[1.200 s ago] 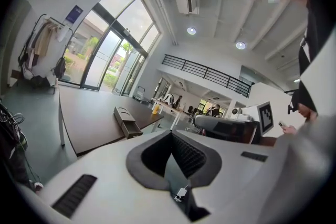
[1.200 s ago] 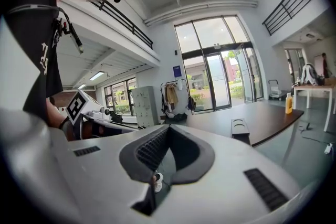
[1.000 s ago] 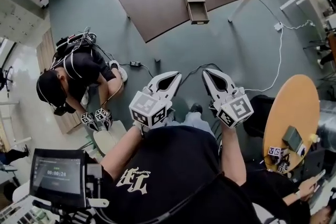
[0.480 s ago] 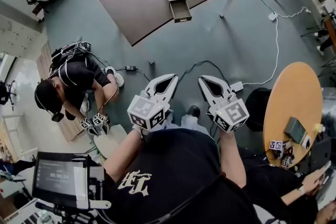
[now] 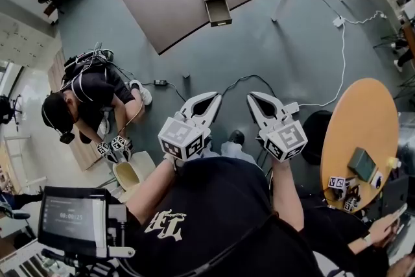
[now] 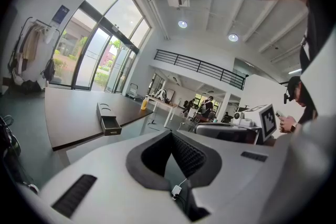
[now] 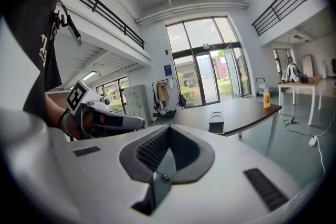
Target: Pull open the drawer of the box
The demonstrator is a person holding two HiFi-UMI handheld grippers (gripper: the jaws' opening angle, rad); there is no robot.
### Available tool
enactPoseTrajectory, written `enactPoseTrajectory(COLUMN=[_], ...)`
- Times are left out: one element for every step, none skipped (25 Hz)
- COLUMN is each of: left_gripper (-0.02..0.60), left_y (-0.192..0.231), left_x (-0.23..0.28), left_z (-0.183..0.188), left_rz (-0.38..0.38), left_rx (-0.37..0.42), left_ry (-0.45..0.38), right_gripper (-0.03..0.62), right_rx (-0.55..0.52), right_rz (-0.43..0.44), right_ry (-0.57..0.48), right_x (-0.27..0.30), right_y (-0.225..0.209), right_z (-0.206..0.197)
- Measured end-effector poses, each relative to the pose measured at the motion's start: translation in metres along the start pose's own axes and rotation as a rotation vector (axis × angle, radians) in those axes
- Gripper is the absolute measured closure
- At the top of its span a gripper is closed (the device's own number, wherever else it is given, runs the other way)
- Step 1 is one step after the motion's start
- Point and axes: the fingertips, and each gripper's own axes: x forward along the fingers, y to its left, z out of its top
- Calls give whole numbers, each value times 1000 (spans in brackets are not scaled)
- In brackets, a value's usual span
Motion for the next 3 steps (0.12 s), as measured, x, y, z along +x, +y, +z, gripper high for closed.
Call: enactPoseTrajectory(left_gripper=[575, 575, 575], left_y=[0, 1, 1], left_x=[1, 1, 1], left_z=[1, 2, 3], left_rz=[0, -1, -1], left_rx=[2, 4, 6], left_ry=[-1, -2, -3], right_gripper=[606, 606, 606], right_rx=[-3, -5, -8], right_rz=[1, 2, 3], right_ry=[2, 4, 6], right_x=[2, 3, 5], right_y=[0, 0, 0], right_z=[0, 0, 1])
